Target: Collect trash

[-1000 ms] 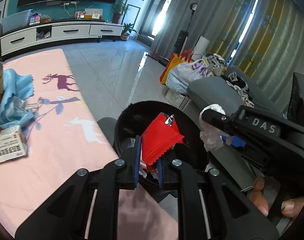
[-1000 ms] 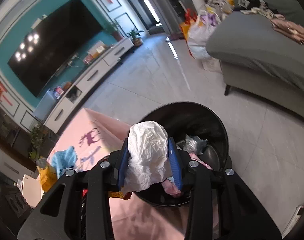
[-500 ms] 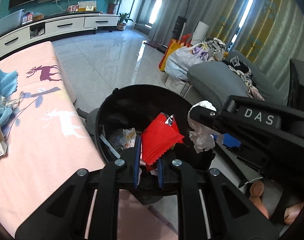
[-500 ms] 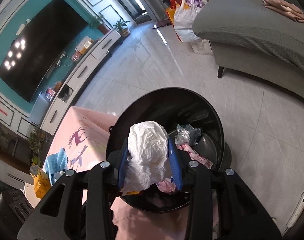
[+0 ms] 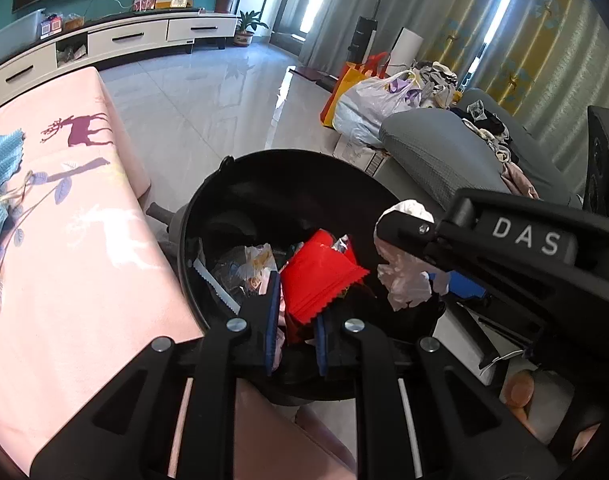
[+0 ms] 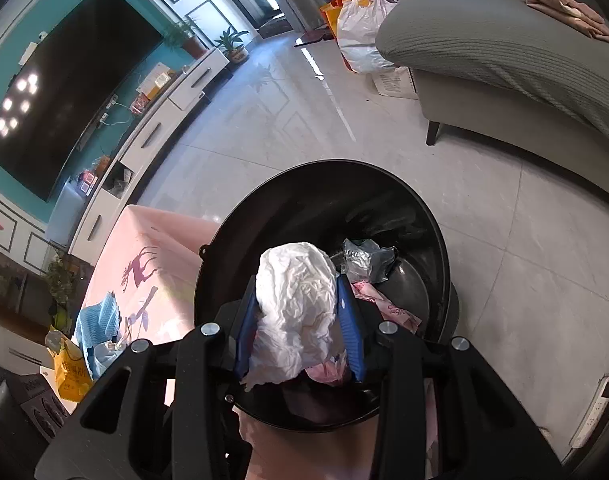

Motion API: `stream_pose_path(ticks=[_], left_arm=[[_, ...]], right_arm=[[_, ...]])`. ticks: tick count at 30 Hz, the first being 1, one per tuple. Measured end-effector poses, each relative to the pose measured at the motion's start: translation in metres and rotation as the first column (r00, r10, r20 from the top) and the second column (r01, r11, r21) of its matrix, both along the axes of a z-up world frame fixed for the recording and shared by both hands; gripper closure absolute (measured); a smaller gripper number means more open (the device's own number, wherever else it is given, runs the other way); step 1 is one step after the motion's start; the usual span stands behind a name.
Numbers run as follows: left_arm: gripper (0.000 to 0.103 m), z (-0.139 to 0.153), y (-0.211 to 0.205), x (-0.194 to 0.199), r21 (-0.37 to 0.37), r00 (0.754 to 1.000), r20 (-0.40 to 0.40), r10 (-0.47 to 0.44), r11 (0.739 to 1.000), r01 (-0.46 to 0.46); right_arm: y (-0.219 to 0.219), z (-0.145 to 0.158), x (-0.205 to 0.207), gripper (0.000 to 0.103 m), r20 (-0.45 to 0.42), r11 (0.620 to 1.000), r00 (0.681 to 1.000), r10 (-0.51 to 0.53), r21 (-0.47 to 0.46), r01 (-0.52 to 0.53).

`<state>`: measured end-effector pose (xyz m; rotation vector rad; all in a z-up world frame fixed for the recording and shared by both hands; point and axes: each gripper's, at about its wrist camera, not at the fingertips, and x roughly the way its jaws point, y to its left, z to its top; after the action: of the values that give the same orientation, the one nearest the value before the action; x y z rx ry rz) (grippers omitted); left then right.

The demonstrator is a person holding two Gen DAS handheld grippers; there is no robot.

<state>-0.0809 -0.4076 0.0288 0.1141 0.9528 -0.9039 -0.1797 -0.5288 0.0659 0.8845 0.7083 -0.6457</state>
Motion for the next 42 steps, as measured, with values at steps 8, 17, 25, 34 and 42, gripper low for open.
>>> stream_pose_path(ticks=[8, 17, 25, 34, 42], left_arm=[[0.088, 0.002, 0.004, 0.001, -0.004, 1.000, -0.002, 0.006, 1.000, -0.006], [0.088, 0.002, 0.008, 0.004, -0.010, 1.000, -0.015, 0.010, 1.000, -0.010], [0.074, 0.003, 0.012, 0.005, -0.028, 0.999, -0.024, 0.022, 0.999, -0.023], [0.029, 0.018, 0.040, 0.009, -0.103, 0.996, -0.038, 0.080, 0.991, -0.084], [0.009, 0.058, 0.104, 0.011, -0.144, 0.983, 0.067, 0.170, 0.977, -0.159]], right_arm=[[0.005, 0.004, 0.004, 0.065, -0.012, 1.000, 1.000, 0.007, -0.020, -0.008], [0.005, 0.004, 0.003, 0.065, -0.017, 1.000, 1.000, 0.012, -0.028, -0.012], [0.006, 0.004, 0.003, 0.064, -0.032, 0.999, 0.999, 0.013, -0.032, -0.014], [0.014, 0.017, 0.003, 0.036, -0.009, 0.998, 1.000, 0.010, -0.069, -0.010], [0.042, 0.049, 0.008, 0.015, 0.071, 0.988, 0.996, 0.044, -0.152, -0.033]])
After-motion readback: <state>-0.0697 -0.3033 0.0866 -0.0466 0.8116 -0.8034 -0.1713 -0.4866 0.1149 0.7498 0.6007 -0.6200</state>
